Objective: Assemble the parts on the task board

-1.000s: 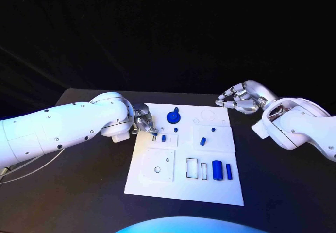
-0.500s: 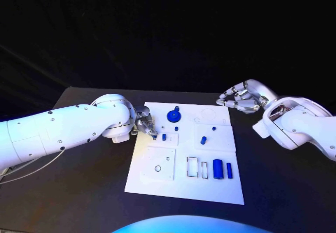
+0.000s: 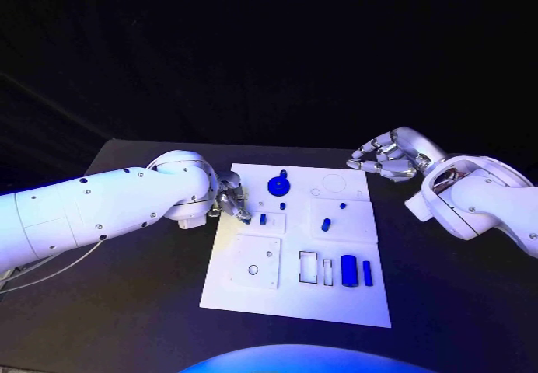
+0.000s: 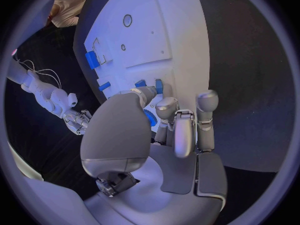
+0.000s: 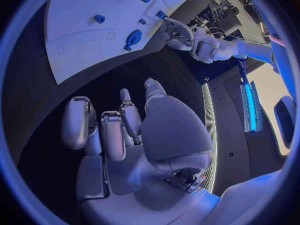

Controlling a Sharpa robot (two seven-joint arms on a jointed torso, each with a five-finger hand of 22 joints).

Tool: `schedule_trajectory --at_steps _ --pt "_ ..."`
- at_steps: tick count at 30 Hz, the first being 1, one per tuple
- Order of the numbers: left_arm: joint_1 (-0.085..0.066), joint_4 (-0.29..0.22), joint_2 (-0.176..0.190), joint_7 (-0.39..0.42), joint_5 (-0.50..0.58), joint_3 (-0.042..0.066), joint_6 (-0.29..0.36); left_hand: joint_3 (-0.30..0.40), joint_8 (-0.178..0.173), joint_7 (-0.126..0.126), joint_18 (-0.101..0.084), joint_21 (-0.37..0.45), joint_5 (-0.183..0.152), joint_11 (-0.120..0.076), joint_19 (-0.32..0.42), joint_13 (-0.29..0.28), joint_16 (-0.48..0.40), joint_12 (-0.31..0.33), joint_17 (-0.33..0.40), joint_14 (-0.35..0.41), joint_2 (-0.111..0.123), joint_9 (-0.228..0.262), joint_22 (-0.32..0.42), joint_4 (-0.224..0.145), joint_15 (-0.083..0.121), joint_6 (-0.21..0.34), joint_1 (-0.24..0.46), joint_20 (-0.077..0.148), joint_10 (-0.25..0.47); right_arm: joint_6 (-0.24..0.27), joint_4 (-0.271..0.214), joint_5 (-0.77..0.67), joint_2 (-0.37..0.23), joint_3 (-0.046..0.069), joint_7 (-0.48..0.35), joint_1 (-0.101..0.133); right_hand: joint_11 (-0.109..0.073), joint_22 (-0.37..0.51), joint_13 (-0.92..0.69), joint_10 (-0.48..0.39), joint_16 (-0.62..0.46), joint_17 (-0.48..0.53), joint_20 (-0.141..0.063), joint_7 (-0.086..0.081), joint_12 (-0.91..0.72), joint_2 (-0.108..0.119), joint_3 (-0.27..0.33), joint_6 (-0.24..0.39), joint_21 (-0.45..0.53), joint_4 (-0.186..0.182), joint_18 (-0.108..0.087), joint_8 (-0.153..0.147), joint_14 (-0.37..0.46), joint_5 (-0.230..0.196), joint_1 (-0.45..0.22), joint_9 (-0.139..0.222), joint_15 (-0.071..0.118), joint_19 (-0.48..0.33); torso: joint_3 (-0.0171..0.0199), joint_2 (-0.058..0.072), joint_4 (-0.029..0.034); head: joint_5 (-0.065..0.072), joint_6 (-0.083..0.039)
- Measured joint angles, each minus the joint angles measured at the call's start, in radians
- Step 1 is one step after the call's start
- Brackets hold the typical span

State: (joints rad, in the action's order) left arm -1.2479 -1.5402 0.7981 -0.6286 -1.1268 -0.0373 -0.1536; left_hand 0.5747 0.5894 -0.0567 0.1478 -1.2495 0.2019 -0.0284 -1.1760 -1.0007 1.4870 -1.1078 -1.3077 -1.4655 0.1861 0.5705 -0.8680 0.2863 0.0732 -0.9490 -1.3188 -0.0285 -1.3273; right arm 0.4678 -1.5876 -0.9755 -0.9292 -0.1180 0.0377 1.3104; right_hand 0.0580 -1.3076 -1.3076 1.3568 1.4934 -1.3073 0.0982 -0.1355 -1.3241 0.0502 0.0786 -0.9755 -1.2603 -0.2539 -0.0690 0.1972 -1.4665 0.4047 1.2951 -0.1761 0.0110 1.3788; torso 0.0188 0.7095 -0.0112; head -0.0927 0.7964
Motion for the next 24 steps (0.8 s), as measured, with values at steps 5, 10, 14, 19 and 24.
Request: schedule_trajectory --at_steps 5,10,14,19,24 --pt "0.000 0.000 -0.002 0.000 -0.007 0.000 -0.007 0.003 0.000 0.000 0.000 -0.003 -0.003 0.000 0.000 0.000 0.000 0.000 0.000 -0.002 0.001 0.000 0.000 -0.003 0.002 0.000 0.001 0.000 0.000 0.000 0.000 0.000 0.000 0.000 0.000 0.000 0.000 0.000 0.000 0.000 0.000 0.000 0.000 0.000 0.000 0.000 0.000 0.000 0.000 0.000 0.000 0.000 0.000 0.000 0.000 0.000 0.000 0.000 -0.0001 0.000 0.0004 -0.002 0.002" --pt "0.000 0.000 -0.003 0.000 -0.013 0.000 -0.012 0.004 0.000 0.000 0.000 -0.005 -0.003 0.000 0.000 0.000 0.000 0.000 0.000 -0.003 0.002 0.000 0.000 -0.004 0.003 0.000 0.003 0.000 0.000 0.000 0.000 0.000 0.000 0.000 0.000 0.000 0.000 0.000 0.000 0.000 0.000 0.000 0.000 0.000 0.000 0.000 0.000 0.000 0.000 0.000 0.000 0.000 0.000 0.000 0.000 0.000 0.000 0.000 -0.0002 0.000 0.0002 -0.003 0.003" --pt "0.000 0.001 -0.004 -0.001 -0.016 0.000 -0.015 0.004 0.000 0.000 0.000 -0.005 -0.002 0.000 0.000 0.000 0.000 0.000 0.000 -0.003 0.004 0.000 0.000 -0.004 0.003 0.000 0.004 0.000 0.000 0.000 0.000 0.000 0.000 0.000 0.000 0.000 0.000 0.000 0.000 0.000 0.000 0.000 0.000 0.000 0.000 0.000 0.000 0.000 0.000 0.000 0.000 0.000 0.000 0.000 0.000 0.000 0.000 0.000 -0.0001 0.000 -0.0001 -0.003 0.001" --pt "0.000 0.001 -0.007 -0.002 -0.018 0.000 -0.017 0.008 0.000 0.000 0.000 -0.005 0.001 0.000 0.000 -0.004 0.000 -0.002 0.000 -0.003 0.008 0.000 -0.001 -0.004 0.003 0.000 0.008 0.000 0.000 0.000 0.000 0.000 -0.001 0.000 0.000 0.000 0.000 0.000 0.000 0.000 0.000 0.000 0.000 0.000 0.000 0.000 0.000 0.000 0.000 0.000 0.000 0.000 0.000 0.000 0.000 0.000 0.000 0.000 -0.0001 0.001 -0.0002 -0.003 0.002" --pt "0.000 0.005 -0.012 -0.004 -0.019 0.000 -0.018 0.019 0.003 0.000 0.000 -0.005 0.001 -0.003 -0.003 -0.007 0.000 -0.004 0.000 -0.003 0.013 0.001 -0.003 -0.014 0.003 0.000 0.013 -0.004 -0.003 0.000 -0.001 0.000 -0.001 0.000 0.000 0.000 0.000 0.000 0.000 0.000 0.000 0.000 0.000 0.000 0.000 0.000 0.000 0.000 0.000 0.000 0.000 0.000 0.000 0.000 0.000 0.000 0.000 0.000 0.0002 0.001 -0.0006 -0.001 0.004"
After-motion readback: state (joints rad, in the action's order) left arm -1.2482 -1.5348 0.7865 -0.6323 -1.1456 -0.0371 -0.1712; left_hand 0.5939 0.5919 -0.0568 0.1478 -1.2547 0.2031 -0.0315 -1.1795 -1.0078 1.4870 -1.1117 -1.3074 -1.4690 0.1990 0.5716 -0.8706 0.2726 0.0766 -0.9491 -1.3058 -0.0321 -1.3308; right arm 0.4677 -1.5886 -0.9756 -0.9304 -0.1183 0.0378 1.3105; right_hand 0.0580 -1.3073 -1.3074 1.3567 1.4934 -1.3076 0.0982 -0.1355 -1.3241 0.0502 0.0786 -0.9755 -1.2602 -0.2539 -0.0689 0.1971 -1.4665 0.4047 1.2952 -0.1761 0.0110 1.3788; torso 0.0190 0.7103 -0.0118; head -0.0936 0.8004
